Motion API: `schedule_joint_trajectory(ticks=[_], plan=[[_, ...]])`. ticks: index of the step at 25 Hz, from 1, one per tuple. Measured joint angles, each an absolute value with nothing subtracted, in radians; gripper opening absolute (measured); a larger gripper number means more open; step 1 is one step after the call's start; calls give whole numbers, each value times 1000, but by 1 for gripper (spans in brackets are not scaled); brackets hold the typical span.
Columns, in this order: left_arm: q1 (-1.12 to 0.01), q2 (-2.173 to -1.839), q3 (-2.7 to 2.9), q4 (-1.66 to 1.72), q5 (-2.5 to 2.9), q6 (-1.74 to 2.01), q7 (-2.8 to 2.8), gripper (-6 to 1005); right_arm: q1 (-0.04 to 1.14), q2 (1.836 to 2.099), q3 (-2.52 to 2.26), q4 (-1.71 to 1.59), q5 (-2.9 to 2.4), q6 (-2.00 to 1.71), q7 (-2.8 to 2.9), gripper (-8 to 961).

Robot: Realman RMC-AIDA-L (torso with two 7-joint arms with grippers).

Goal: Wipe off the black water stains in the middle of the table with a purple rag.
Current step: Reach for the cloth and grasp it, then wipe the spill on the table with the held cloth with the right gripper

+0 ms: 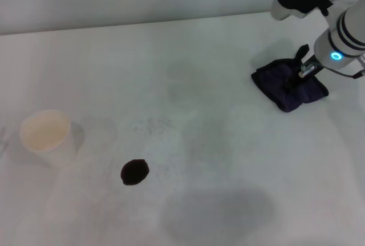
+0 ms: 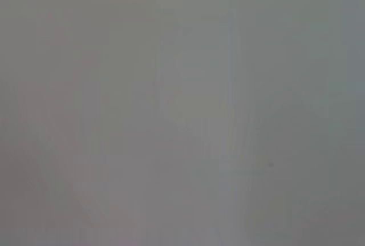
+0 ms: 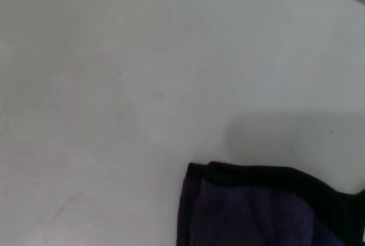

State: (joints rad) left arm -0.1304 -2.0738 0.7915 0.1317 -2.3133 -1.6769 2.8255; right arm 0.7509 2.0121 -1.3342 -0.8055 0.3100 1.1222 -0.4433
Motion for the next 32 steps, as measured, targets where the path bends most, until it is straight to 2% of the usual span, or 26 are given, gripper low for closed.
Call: schedule_joint_trajectory(ticks=[5,8,13,18,32], plan=[[-135,-2074,791,135,-2314,-1671,2825,892,778,2013,-1330,-771,299,1116,-441,365],[-140,-2074,791,135,-2315,-1662,2825,893,782,2012,-1336,-777,299,1118,-442,272],[-144,-2074,791,135,-2316,-1659,2825,887,776,2014,-1397,-797,298,1122,-447,248],[-150,-2074,790,136,-2319,-1659,2826,887,775,2018,-1447,-810,305,1141,-447,75],[-174,-2072,790,138,-2333,-1644,2826,888,578,2021,-1693,-1190,436,1261,-449,58]])
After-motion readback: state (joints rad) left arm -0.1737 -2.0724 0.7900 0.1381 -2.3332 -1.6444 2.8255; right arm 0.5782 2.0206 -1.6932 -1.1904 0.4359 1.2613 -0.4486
